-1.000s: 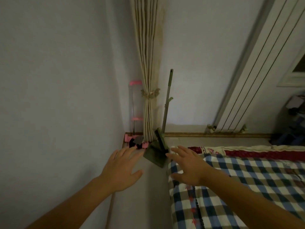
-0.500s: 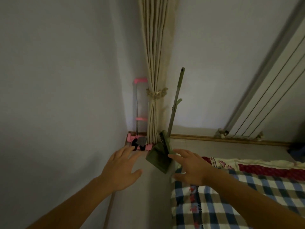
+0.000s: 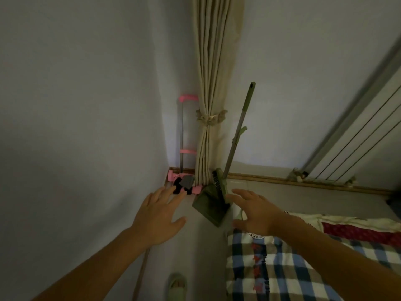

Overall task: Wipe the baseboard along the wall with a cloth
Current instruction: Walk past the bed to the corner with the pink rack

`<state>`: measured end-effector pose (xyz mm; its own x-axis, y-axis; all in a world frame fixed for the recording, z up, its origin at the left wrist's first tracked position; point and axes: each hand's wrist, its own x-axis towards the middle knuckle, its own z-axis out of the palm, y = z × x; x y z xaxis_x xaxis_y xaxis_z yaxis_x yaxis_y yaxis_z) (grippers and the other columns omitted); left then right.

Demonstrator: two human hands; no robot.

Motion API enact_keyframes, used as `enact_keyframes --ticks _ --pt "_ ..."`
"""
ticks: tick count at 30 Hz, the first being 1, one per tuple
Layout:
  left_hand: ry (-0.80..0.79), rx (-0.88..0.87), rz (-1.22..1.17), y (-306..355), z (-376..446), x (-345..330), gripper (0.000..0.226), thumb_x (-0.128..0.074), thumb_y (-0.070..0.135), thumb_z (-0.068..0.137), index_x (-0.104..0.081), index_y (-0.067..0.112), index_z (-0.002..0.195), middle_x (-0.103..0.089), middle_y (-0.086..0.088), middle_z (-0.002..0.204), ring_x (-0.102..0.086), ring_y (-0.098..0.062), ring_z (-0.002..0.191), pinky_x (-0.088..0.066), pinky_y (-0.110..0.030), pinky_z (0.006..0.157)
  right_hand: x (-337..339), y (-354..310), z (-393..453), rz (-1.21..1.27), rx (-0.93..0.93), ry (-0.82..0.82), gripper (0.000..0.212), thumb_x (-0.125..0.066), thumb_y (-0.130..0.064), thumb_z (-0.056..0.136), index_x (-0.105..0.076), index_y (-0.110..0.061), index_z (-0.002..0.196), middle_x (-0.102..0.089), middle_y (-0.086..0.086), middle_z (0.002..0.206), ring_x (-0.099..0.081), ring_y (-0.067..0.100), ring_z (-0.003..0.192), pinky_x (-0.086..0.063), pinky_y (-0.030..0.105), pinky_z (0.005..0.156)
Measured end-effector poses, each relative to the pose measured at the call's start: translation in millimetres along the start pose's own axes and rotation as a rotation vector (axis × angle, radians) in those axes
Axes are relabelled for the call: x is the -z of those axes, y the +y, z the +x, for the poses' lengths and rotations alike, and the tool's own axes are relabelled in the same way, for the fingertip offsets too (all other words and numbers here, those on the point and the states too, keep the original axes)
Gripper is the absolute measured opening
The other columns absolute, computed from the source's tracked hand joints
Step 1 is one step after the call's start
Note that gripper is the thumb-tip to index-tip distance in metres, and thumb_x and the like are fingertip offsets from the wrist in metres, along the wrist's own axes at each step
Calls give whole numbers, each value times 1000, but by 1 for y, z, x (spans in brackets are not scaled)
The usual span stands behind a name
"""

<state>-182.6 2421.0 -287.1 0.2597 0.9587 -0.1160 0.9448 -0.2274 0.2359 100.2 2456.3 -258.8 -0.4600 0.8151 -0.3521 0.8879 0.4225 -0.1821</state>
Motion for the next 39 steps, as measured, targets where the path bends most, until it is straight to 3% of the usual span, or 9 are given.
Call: enact_keyframes --ticks 15,21,26,32,39 --pt "4 -70 31 -58 158 14 80 -8 70 71 12 41 144 0 1 159 0 -24 145 -1 -35 114 45 37 133 62 -49 20 80 -55 -56 87 -12 -33 151 -10 -2 160 -13 24 145 -15 42 116" --pt "23 -83 -22 -85 205 21 81 -17 67 74 -10 35 149 -14 1 157 -11 -26 144 -8 -39 114 57 50 183 59 -60 -15 81 -53 -56 88 -10 -32 151 -8 -1 160 -12 24 145 -14 43 117" --pt "69 -134 8 -101 233 15 68 -39 57 81 -39 26 141 -48 -3 139 -47 -28 125 -34 -44 103 67 48 216 86 -50 -30 80 -54 -53 90 -10 -29 152 -7 -2 160 -12 23 145 -14 40 117" --pt "88 -180 -31 -117 274 15 62 -44 51 81 -44 25 138 -52 1 135 -49 -24 122 -39 -40 99 66 53 247 110 -79 -47 81 -54 -54 89 -8 -30 152 -5 -3 160 -11 23 145 -13 39 117" --pt "24 -96 -4 -151 295 -3 67 -35 57 82 -44 24 139 -49 -4 140 -44 -28 129 -33 -43 105 56 66 276 130 -76 -61 81 -53 -54 89 -7 -32 152 -6 -4 160 -11 22 145 -14 39 117"
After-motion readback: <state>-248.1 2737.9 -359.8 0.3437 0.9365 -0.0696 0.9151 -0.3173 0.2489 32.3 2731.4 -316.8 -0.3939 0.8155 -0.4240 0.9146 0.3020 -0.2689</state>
